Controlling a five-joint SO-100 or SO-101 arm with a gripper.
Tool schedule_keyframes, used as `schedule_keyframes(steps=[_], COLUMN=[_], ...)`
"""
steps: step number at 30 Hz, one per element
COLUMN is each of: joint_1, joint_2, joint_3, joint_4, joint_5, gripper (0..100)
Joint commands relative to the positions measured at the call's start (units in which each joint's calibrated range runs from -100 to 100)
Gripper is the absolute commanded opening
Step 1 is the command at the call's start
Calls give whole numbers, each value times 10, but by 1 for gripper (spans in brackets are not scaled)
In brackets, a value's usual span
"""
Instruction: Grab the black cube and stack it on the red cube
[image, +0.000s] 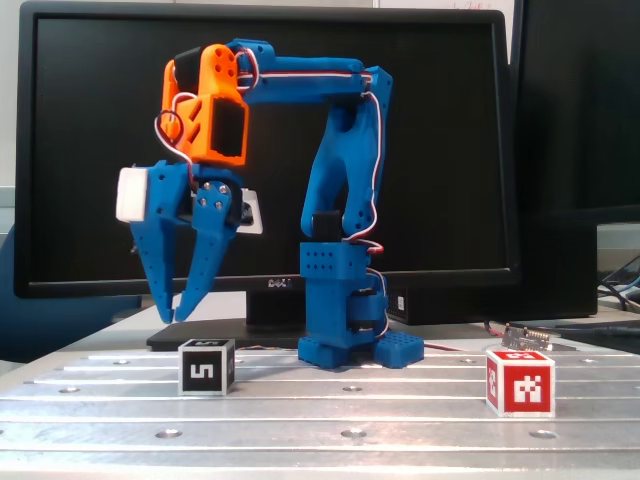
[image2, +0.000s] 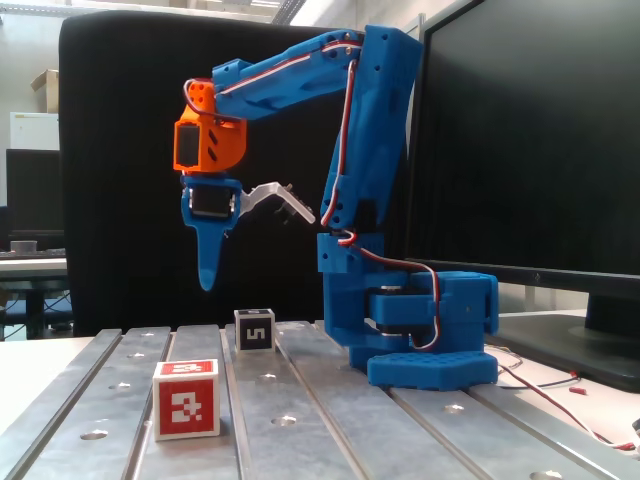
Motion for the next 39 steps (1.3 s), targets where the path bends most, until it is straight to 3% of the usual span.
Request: schedule_keyframes(steps=[1,16,31,39], joint_1=[18,84,69,71], joint_2=[-9,-18,-108,-42], joint_3=[10,25,109,60], joint_4=[11,105,67,47], joint_5=[7,84,83,84], gripper=[1,1,1,13])
